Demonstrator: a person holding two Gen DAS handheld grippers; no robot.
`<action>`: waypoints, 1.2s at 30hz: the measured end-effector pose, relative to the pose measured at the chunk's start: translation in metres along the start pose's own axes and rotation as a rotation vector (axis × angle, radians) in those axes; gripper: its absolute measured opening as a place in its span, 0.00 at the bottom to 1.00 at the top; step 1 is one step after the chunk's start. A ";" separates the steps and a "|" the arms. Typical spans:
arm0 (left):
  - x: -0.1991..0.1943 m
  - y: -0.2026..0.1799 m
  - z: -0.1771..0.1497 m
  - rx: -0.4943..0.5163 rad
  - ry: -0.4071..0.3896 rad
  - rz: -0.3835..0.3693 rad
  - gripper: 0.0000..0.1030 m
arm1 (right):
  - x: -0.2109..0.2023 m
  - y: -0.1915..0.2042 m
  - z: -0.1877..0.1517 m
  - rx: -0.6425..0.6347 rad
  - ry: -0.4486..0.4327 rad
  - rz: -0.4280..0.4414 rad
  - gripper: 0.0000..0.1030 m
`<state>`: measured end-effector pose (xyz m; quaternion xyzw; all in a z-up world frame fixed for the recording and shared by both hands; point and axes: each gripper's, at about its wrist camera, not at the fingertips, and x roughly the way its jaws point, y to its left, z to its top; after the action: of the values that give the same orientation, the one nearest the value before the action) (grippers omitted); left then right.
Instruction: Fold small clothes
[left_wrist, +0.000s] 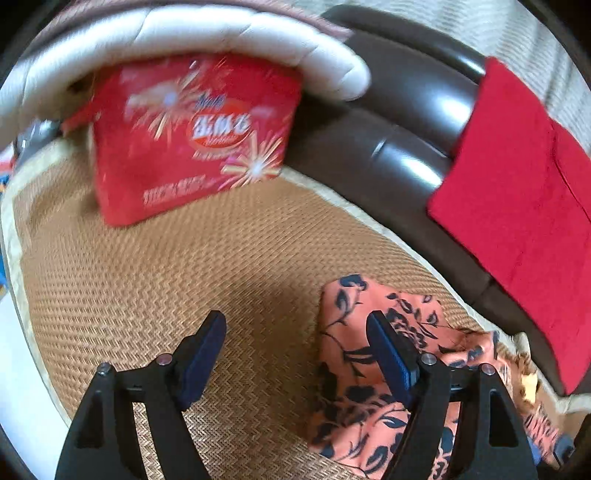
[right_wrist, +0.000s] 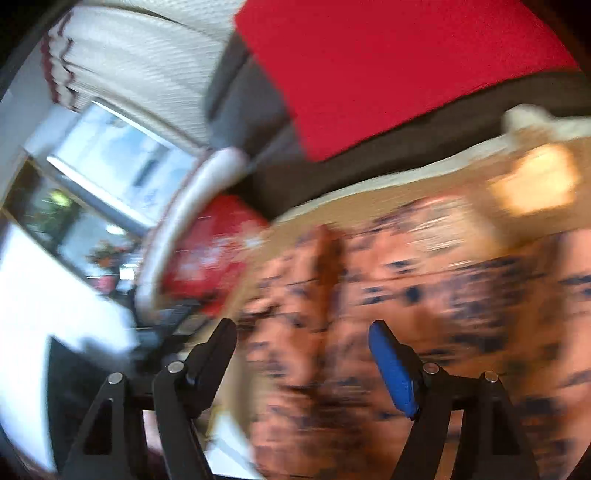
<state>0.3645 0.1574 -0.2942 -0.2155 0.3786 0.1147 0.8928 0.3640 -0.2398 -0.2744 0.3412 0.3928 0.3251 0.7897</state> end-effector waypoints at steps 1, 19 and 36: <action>0.001 0.002 0.002 -0.011 0.000 0.005 0.76 | 0.010 0.007 -0.001 0.016 0.003 0.032 0.74; 0.006 0.021 0.012 -0.024 0.077 0.050 0.76 | 0.165 -0.007 0.027 0.480 0.008 -0.192 0.63; 0.020 0.025 0.011 -0.056 0.140 0.024 0.76 | 0.209 0.007 0.059 0.321 -0.081 -0.371 0.06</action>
<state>0.3761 0.1856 -0.3088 -0.2433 0.4393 0.1207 0.8563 0.5124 -0.0898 -0.3252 0.3971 0.4634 0.0941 0.7866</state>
